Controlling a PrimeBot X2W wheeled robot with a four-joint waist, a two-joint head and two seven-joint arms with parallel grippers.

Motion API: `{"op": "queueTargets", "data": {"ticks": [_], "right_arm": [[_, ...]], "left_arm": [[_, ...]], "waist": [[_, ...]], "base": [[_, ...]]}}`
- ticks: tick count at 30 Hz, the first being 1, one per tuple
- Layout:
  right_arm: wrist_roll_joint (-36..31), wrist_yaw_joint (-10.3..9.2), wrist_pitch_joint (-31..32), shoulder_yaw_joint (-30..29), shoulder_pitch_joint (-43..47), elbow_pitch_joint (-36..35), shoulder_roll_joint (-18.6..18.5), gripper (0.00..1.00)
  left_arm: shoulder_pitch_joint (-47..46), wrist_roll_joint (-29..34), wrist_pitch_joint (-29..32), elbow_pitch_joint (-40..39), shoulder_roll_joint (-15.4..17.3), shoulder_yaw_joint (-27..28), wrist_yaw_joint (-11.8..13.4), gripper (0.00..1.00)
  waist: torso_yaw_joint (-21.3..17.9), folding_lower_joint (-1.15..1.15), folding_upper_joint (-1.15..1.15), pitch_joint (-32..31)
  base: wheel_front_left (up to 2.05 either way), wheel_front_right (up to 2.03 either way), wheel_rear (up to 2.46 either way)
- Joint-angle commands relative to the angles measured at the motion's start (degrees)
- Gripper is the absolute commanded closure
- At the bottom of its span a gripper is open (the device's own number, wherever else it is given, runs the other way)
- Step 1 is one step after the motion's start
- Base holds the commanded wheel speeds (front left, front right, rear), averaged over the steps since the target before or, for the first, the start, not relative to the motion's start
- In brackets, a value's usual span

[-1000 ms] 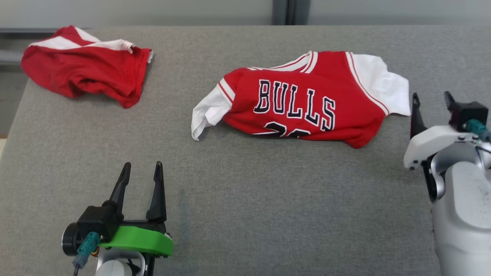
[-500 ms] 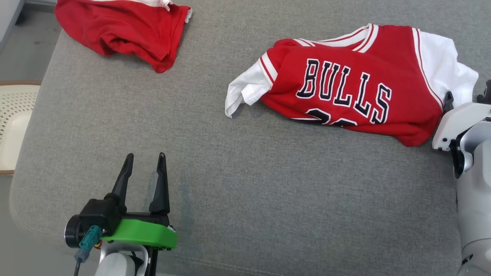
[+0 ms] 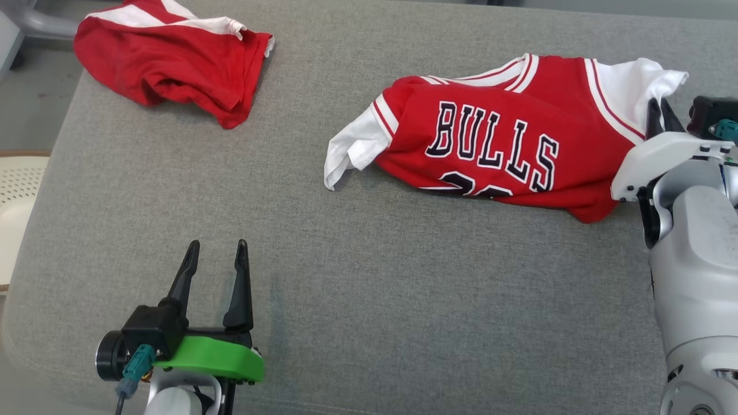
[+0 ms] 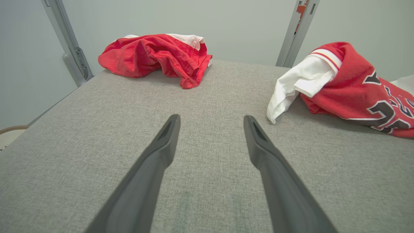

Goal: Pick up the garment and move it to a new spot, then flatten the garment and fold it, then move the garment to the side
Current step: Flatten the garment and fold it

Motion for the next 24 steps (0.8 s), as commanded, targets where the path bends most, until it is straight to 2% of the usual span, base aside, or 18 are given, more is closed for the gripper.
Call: {"op": "queueTargets", "data": {"ticks": [1,7,9,12,17,21,24], "right_arm": [[0.8,-0.02,-1.4,1.3,-0.9,-0.8,0.4,1.0],[5.4,-0.03,-4.8,11.3,-1.8,-5.4,2.9,1.0],[8.1,-0.03,-5.2,16.9,-0.5,-7.3,3.4,1.0],[15.0,-0.02,-5.4,28.4,2.8,-10.7,3.6,1.0],[25.1,-0.02,-2.0,47.2,9.0,-18.7,3.5,1.0],[28.8,-0.03,1.1,56.9,12.9,-22.2,3.5,1.0],[30.1,-0.02,2.3,61.1,15.2,-22.8,3.5,1.0]], "left_arm": [[0.7,0.5,0.0,0.2,0.1,0.3,-0.3,0.0],[1.9,1.3,0.0,0.8,0.1,0.6,-0.7,0.0],[2.3,1.5,0.0,0.9,0.1,0.6,-0.9,0.0],[2.7,1.6,0.0,1.1,0.1,0.5,-1.0,0.0],[3.1,1.5,0.0,0.8,0.1,0.6,-1.2,0.0],[3.2,1.0,0.0,0.6,0.1,0.4,-1.1,0.0],[3.2,0.6,0.0,0.5,0.1,0.3,-0.8,0.0]], "waist": [[-1.2,0.0,0.0,-2.1],[-1.5,0.0,0.0,-5.2],[-1.3,0.0,0.0,-6.0],[-0.6,0.0,0.0,-7.0],[0.3,0.0,0.0,-7.4],[1.1,0.0,0.0,-7.2],[1.6,0.0,0.0,-6.9]], "base": [[0.0,0.0,0.0],[0.0,0.0,0.0],[0.0,0.0,0.0],[0.0,0.0,0.0],[0.0,0.0,0.0],[0.0,0.0,0.0],[0.0,0.0,0.0]]}}
